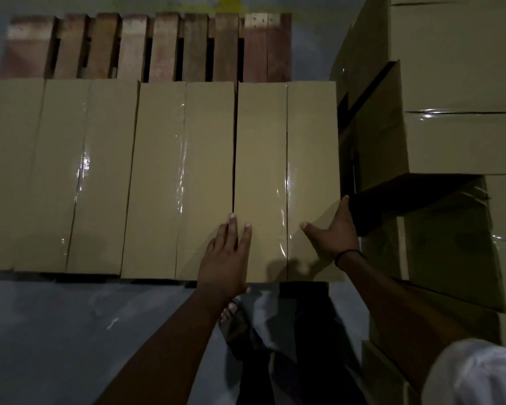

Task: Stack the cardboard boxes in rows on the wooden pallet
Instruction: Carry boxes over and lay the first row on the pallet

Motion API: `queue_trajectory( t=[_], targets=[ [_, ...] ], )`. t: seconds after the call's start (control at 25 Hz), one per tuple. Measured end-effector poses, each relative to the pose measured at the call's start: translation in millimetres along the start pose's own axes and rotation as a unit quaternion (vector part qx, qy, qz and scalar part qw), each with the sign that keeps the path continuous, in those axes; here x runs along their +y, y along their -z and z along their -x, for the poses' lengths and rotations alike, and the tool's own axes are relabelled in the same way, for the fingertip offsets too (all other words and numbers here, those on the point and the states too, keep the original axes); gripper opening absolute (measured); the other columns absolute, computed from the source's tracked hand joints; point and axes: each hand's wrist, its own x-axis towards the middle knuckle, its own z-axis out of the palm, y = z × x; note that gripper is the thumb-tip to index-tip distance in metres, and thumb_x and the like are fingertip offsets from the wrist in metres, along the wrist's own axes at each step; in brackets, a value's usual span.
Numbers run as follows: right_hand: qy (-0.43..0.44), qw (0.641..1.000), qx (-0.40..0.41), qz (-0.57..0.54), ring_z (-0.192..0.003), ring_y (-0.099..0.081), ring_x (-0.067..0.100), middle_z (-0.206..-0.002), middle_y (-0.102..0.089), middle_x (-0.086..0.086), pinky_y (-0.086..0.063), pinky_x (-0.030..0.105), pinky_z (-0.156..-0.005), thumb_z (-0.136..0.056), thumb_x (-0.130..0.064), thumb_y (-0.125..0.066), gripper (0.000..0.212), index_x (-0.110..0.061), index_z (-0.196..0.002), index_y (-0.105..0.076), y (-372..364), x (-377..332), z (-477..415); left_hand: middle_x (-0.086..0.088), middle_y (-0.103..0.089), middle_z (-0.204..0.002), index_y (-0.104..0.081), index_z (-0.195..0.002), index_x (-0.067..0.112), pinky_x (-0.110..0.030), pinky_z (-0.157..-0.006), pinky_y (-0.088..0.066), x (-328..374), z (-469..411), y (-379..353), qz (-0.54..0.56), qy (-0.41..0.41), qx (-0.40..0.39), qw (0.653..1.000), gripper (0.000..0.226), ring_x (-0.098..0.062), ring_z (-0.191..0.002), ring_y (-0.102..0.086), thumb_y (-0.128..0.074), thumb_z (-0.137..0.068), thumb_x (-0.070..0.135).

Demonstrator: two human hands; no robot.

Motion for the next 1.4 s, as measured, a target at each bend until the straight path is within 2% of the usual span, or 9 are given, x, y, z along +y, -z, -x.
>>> queue_trajectory(
  t=[0.12, 0.28, 0.36, 0.52, 0.8, 0.96, 1.2, 1.4],
  targets=[
    [0.005, 0.999, 0.009, -0.039, -0.137, -0.041, 0.031, -0.153, -0.039, 0.005, -0.039, 0.053, -0.113, -0.057, -0.059, -0.083, 0.122, -0.028, -0.155, -0.017, 1, 3, -5, -0.015, 0.032, -0.162, 0.021, -0.157, 0.022, -0.048, -0.122, -0.014, -4, 1, -3, -0.028, -0.007, 0.021, 0.999, 0.138, -0.037, -0.153, 0.01, -0.084, -0.073, 0.05],
    [0.009, 0.999, -0.004, -0.033, -0.136, -0.042, 0.031, -0.15, -0.041, 0.006, -0.04, 0.055, -0.112, -0.06, -0.048, -0.088, 0.12, -0.027, -0.154, -0.017, 2, 4, -6, -0.014, 0.031, -0.162, 0.021, -0.157, 0.022, -0.047, -0.123, -0.012, -6, 3, -8, -0.029, -0.008, 0.032, 0.999, 0.128, -0.037, -0.153, 0.011, -0.079, -0.08, 0.042],
    [0.019, 0.999, -0.003, -0.03, -0.134, -0.044, 0.031, -0.148, -0.044, 0.006, -0.041, 0.052, -0.111, -0.062, -0.044, -0.09, 0.116, -0.025, -0.153, -0.02, 2, 5, -7, -0.013, 0.03, -0.163, 0.021, -0.157, 0.022, -0.046, -0.123, -0.012, -7, 3, -9, -0.028, -0.009, 0.039, 0.999, 0.125, -0.036, -0.153, 0.01, -0.077, -0.082, 0.039],
    [0.033, 0.999, 0.001, -0.026, -0.125, -0.049, 0.028, -0.137, -0.05, 0.005, -0.042, 0.038, -0.102, -0.07, -0.028, -0.09, 0.097, -0.022, -0.146, -0.029, 2, 4, -9, -0.014, 0.027, -0.164, 0.019, -0.158, 0.021, -0.046, -0.122, -0.013, -10, 3, -8, -0.031, -0.015, 0.04, 0.999, 0.123, -0.037, -0.153, 0.008, -0.076, -0.082, 0.038],
    [0.031, 0.999, -0.004, -0.012, -0.132, -0.046, 0.031, -0.144, -0.046, 0.006, -0.043, 0.05, -0.109, -0.07, -0.032, -0.09, 0.106, -0.021, -0.151, -0.022, -1, 1, -10, -0.015, 0.027, -0.164, 0.018, -0.158, 0.02, -0.046, -0.123, -0.013, -13, 3, -8, -0.03, -0.013, 0.04, 0.999, 0.12, -0.038, -0.153, 0.008, -0.075, -0.084, 0.036],
    [0.031, 0.999, -0.011, -0.005, -0.133, -0.045, 0.029, -0.148, -0.045, 0.006, -0.043, 0.05, -0.109, -0.069, -0.036, -0.089, 0.11, -0.024, -0.153, -0.02, -7, -3, -10, -0.017, 0.025, -0.164, 0.016, -0.159, 0.019, -0.046, -0.122, -0.014, -19, 5, -7, -0.033, -0.009, 0.052, 0.998, 0.115, -0.038, -0.153, 0.006, -0.072, -0.086, 0.031],
    [0.018, 1.0, -0.002, -0.001, -0.136, -0.045, 0.028, -0.151, -0.044, 0.005, -0.043, 0.051, -0.111, -0.063, -0.045, -0.088, 0.115, -0.025, -0.153, -0.02, -17, -7, -9, -0.016, 0.024, -0.164, 0.016, -0.159, 0.02, -0.046, -0.122, -0.016, -29, 5, -7, -0.034, -0.013, 0.047, 0.998, 0.123, -0.038, -0.153, 0.005, -0.077, -0.081, 0.037],
    [0.017, 1.0, -0.009, 0.014, -0.139, -0.041, 0.028, -0.155, -0.038, 0.004, -0.04, 0.051, -0.113, -0.063, -0.047, -0.088, 0.121, -0.029, -0.156, -0.012, -23, -7, -11, -0.014, 0.027, -0.164, 0.018, -0.158, 0.021, -0.046, -0.122, -0.015, -34, 7, -6, -0.034, -0.007, 0.046, 0.998, 0.122, -0.038, -0.153, 0.007, -0.076, -0.082, 0.036]
  ],
)
